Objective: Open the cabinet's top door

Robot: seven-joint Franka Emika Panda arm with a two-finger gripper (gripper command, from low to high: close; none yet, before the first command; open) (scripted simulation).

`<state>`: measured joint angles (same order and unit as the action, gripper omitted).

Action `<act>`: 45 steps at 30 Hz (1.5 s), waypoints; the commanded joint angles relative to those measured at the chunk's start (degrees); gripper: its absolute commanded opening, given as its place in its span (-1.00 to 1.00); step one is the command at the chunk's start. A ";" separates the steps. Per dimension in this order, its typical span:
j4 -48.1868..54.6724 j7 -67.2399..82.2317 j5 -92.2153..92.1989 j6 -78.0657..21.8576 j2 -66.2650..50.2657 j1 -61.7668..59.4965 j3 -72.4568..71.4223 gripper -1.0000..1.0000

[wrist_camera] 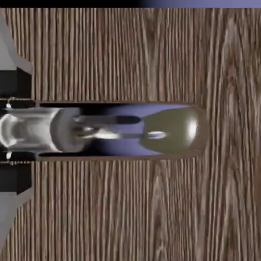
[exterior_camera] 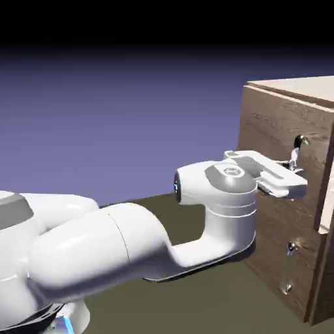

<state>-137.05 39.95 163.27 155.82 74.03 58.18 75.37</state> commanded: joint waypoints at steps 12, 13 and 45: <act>-11.80 -27.84 2.50 -7.18 -19.56 -20.09 -16.03 -1.00; -12.75 -29.40 1.92 -7.69 -20.74 -22.17 -18.04 -1.00; -36.65 -21.31 -57.47 -33.92 -12.48 -49.07 -74.19 -1.00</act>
<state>-173.69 18.69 105.74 121.85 61.56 9.11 1.19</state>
